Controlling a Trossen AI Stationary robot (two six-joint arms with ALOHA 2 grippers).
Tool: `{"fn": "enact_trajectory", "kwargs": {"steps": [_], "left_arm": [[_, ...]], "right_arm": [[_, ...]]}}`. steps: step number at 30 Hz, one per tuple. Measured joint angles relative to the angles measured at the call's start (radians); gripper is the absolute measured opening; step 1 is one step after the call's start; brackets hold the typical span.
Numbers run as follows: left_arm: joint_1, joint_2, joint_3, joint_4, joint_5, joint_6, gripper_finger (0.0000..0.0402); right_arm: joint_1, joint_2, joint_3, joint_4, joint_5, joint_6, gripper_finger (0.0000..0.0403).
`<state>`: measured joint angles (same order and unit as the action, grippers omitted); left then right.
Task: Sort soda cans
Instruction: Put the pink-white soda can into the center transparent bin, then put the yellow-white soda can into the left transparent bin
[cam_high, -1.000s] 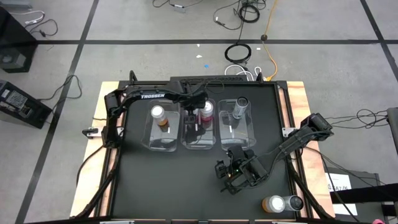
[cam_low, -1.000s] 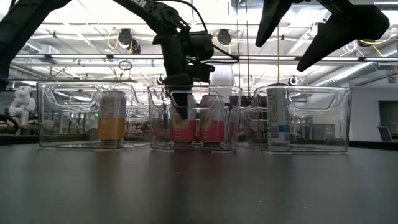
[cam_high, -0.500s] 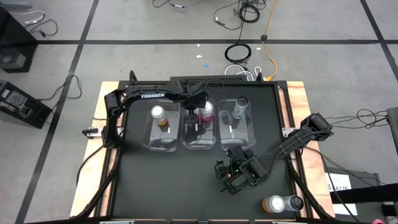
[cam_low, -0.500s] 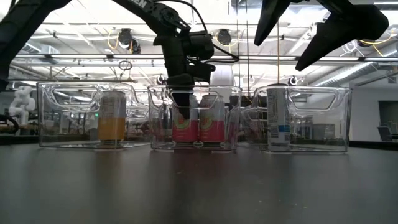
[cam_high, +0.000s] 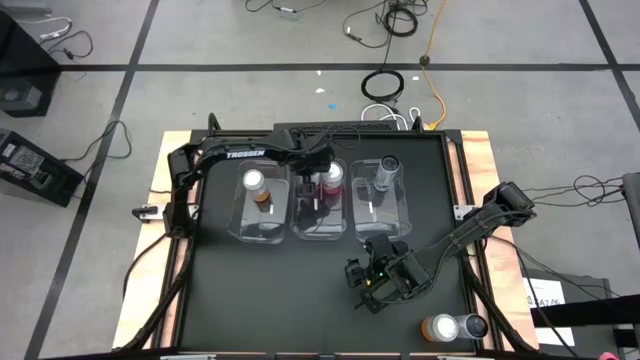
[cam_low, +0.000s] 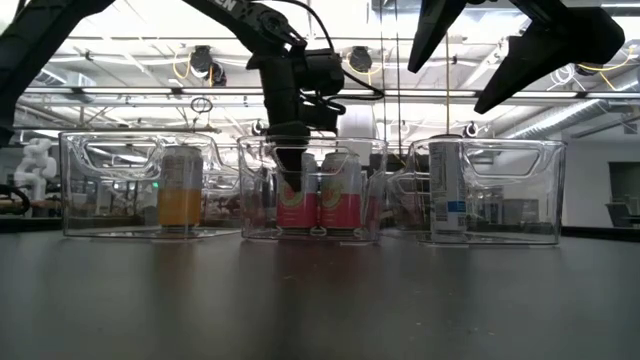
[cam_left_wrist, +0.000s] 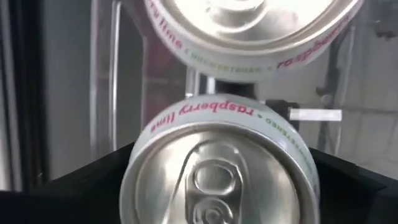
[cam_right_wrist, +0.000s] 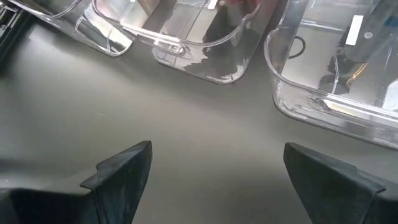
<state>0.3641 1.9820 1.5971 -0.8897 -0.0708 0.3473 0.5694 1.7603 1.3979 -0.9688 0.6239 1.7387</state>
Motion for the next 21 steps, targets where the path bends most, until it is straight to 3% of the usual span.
{"fn": "enact_trajectory", "kwargs": {"steps": [11, 21], "left_arm": [[-0.031, -0.074, 0.158, -0.241, -0.011, -0.061, 0.0384], [-0.136, -0.283, 0.186, -0.3, 0.041, -0.336, 0.0384]], "right_arm": [[0.0, 0.0, 0.0, 0.0, 0.0, -0.07, 0.0357], [0.002, 0.0, 0.0, -0.026, -0.029, -0.239, 0.0357]]}}
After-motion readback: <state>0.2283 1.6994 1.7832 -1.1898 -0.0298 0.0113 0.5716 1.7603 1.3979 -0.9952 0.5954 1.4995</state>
